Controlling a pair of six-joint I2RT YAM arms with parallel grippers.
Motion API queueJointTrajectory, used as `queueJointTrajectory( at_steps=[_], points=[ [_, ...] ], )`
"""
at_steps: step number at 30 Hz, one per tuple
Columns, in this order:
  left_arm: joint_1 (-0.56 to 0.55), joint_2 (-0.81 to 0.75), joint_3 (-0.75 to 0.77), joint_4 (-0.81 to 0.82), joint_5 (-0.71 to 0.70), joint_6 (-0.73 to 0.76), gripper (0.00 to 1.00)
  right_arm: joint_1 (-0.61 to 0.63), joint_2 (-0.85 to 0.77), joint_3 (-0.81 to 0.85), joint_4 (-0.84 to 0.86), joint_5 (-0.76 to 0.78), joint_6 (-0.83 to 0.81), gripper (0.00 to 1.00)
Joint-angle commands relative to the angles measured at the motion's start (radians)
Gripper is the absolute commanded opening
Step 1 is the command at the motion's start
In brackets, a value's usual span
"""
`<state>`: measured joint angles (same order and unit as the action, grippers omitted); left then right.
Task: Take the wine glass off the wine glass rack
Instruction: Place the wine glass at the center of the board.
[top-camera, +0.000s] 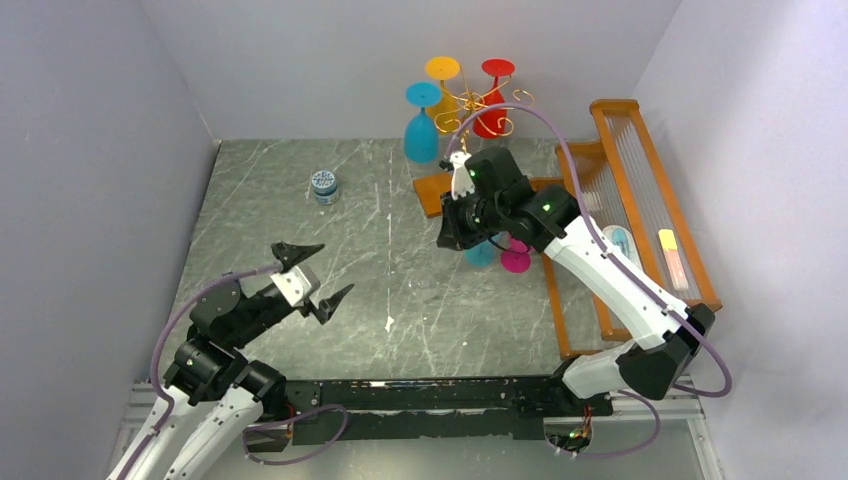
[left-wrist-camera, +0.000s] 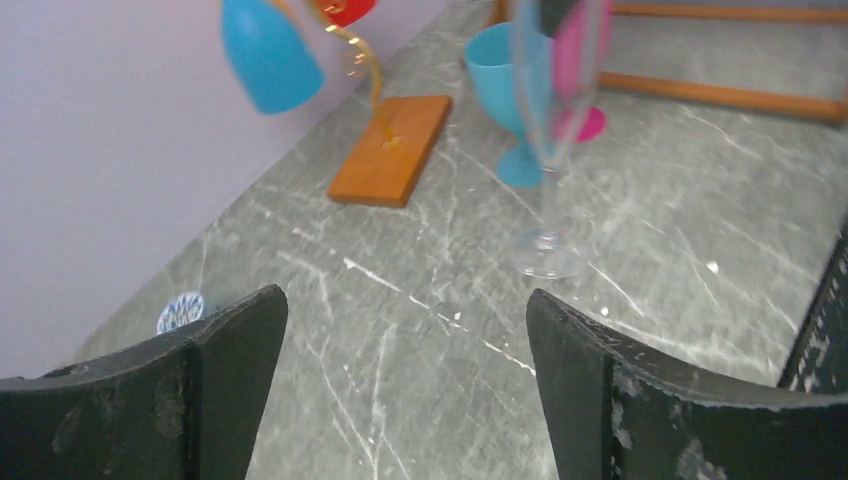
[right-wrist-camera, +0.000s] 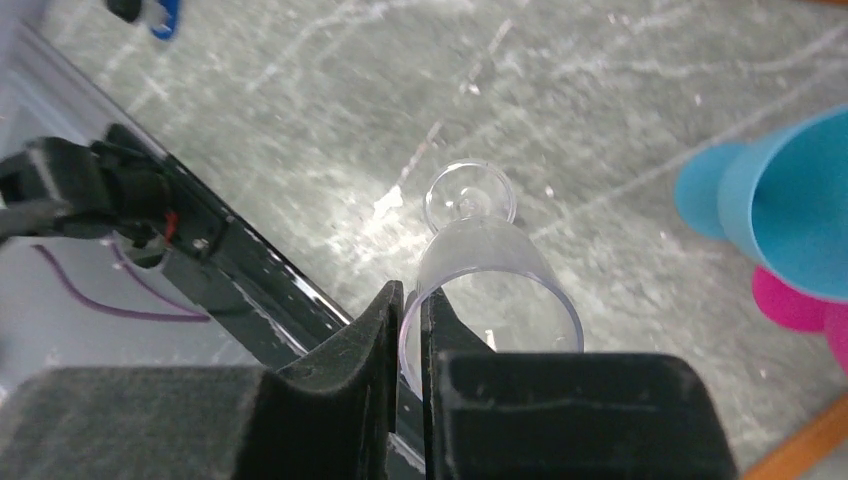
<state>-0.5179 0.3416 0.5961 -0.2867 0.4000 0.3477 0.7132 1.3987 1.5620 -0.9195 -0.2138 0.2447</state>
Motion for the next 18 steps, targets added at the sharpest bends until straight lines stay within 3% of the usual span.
queueJointTrajectory(
  at_steps=[1,9,18],
  points=[
    [0.006,0.006,-0.012,0.056,-0.298,-0.214,0.96,0.035,-0.046,-0.066,-0.046,0.164,0.016,0.0],
    [0.006,0.057,0.014,-0.009,-0.569,-0.397,0.97,0.049,-0.101,-0.129,-0.068,0.352,0.028,0.0],
    [0.006,0.075,-0.011,0.023,-0.656,-0.56,0.97,0.049,-0.131,-0.216,-0.024,0.462,0.085,0.0]
  ],
)
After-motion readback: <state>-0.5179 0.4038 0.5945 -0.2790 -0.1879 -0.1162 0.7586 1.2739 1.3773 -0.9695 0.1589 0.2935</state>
